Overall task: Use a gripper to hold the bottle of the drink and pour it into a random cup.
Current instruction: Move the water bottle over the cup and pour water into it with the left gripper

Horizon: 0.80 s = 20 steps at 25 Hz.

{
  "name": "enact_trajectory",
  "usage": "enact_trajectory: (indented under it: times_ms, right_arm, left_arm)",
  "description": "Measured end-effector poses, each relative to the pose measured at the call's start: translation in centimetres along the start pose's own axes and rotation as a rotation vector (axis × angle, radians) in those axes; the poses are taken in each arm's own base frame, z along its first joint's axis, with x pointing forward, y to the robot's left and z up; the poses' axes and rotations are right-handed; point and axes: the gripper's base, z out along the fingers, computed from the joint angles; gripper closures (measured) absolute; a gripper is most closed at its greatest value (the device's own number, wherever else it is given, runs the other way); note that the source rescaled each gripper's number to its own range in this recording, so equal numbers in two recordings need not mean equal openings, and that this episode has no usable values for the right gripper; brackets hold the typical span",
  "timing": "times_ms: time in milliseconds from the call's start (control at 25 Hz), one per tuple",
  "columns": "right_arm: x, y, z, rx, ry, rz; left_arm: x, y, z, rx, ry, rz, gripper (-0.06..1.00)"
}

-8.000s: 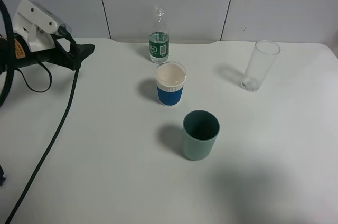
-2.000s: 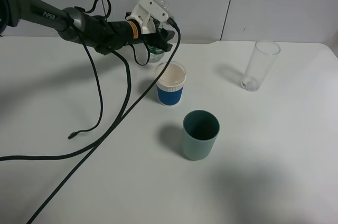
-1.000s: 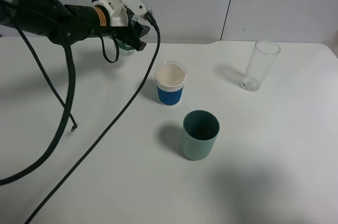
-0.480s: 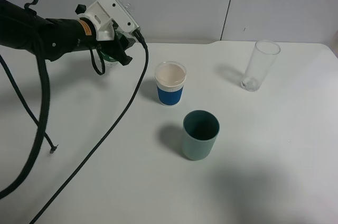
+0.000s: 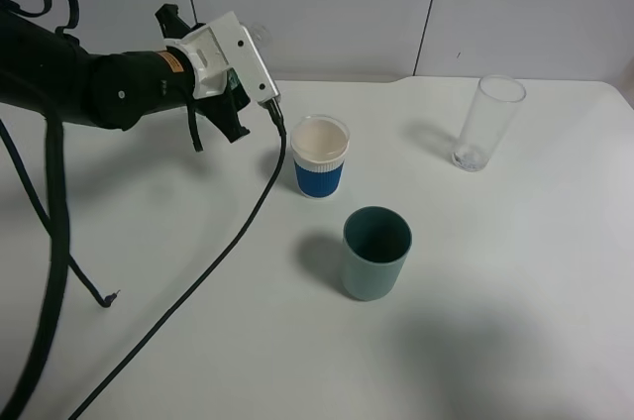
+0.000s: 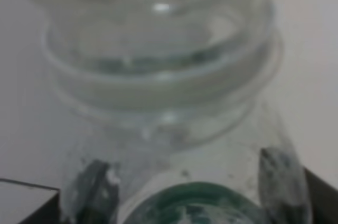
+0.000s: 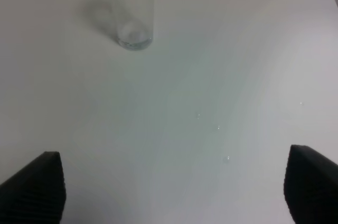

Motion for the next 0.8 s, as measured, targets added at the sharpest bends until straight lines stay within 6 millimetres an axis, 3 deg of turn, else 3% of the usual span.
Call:
enact_trajectory:
  times_ms: [440, 800]
  right_arm:
    - [0.0, 0.0, 0.0, 0.0, 0.0, 0.0]
    - [0.0, 0.0, 0.0, 0.0, 0.0, 0.0]
  left_arm:
    - [-1.1, -1.2, -0.3, -0.016, 0.042, 0.211, 0.94]
    - [-0.7, -1.2, -0.4, -0.023, 0.102, 0.322, 0.94]
